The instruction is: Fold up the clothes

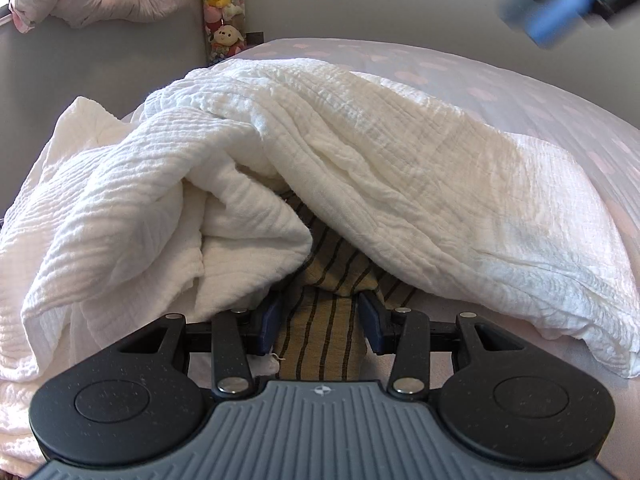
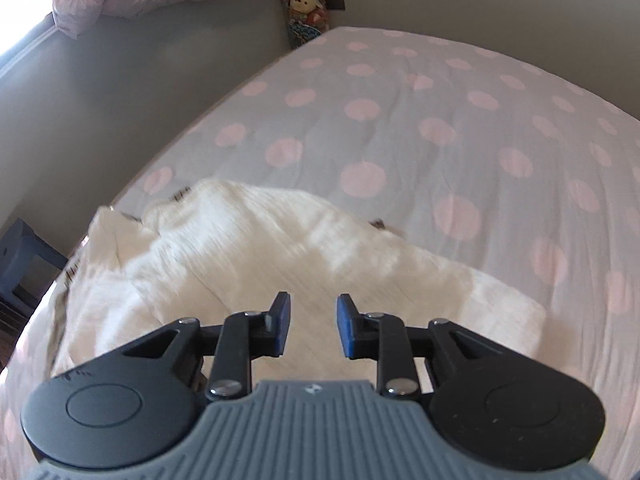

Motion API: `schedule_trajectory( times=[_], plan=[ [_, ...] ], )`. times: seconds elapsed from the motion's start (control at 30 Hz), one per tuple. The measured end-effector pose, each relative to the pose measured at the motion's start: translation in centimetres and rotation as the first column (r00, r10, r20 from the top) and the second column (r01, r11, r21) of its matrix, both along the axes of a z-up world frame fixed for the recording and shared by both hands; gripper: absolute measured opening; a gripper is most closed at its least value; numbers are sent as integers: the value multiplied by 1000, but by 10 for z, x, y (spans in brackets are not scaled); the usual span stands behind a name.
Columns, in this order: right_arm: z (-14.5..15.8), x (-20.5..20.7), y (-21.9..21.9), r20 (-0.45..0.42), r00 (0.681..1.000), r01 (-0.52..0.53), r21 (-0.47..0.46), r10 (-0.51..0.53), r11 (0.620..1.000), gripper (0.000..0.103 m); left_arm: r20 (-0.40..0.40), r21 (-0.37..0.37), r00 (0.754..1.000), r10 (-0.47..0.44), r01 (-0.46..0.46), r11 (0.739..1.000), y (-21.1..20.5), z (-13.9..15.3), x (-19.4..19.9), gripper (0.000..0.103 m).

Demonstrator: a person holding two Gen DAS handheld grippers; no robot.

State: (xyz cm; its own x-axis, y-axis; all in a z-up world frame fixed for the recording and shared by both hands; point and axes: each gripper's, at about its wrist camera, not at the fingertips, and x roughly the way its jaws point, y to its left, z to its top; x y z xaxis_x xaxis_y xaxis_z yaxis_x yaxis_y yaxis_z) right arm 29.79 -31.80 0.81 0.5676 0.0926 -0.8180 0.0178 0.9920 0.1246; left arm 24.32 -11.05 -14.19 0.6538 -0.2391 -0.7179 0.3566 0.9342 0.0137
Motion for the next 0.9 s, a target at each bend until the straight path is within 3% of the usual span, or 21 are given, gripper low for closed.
schedule_trajectory(
  times=[0.17,0.27,0.43,0.5,0.67,0.9],
  plan=[
    [-47,-67,-13,-22,998,-55,-78,54,995,29,0,7,1000,0,0,1000,-1,1,0,41],
    [-70,-105,-10,-19,995,-100,-128,98,987,56,2,14,1000,-1,1,1000,-2,2,0,41],
    [-107,-148,6,-33,976,-214,-306,214,928,59,11,22,1000,-2,2,1000,-3,3,-2,41],
    [-119,-155,12,-38,967,-247,-369,251,896,71,11,30,1000,-5,4,1000,-4,3,-2,41],
    [-146,-148,17,-70,959,-277,-424,273,862,71,8,43,1000,-7,7,999,-6,2,-1,41],
    [-176,-142,16,-97,944,-315,-559,316,767,70,8,36,1000,-11,11,999,-7,-1,1,41]
  ],
)
